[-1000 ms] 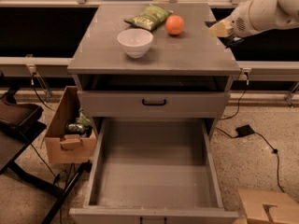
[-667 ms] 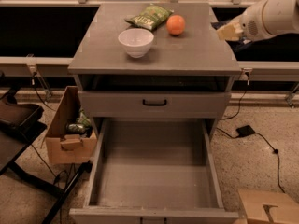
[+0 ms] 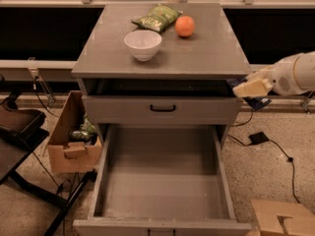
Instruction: Place rxbar blueberry into middle drawer
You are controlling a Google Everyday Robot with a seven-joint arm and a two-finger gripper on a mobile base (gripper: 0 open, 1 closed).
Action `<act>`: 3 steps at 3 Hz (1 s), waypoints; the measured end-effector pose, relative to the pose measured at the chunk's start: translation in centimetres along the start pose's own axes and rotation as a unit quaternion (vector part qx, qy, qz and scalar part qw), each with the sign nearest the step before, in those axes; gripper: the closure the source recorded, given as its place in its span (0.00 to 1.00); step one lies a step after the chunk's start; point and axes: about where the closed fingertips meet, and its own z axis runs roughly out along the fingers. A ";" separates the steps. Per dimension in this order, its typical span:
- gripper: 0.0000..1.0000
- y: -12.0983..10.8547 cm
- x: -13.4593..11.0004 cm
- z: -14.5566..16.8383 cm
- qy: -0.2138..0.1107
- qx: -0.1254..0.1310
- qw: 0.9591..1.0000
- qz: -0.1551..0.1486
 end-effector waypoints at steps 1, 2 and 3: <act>1.00 1.5 6.8 4.5 -0.025 -0.049 0.997 0.057; 1.00 1.0 10.7 8.6 -0.040 -0.057 0.992 0.106; 1.00 1.9 14.8 13.2 -0.033 -0.085 0.984 0.154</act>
Offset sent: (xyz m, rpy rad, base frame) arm 0.0167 -0.0276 -0.2000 0.3438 0.1083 -0.1103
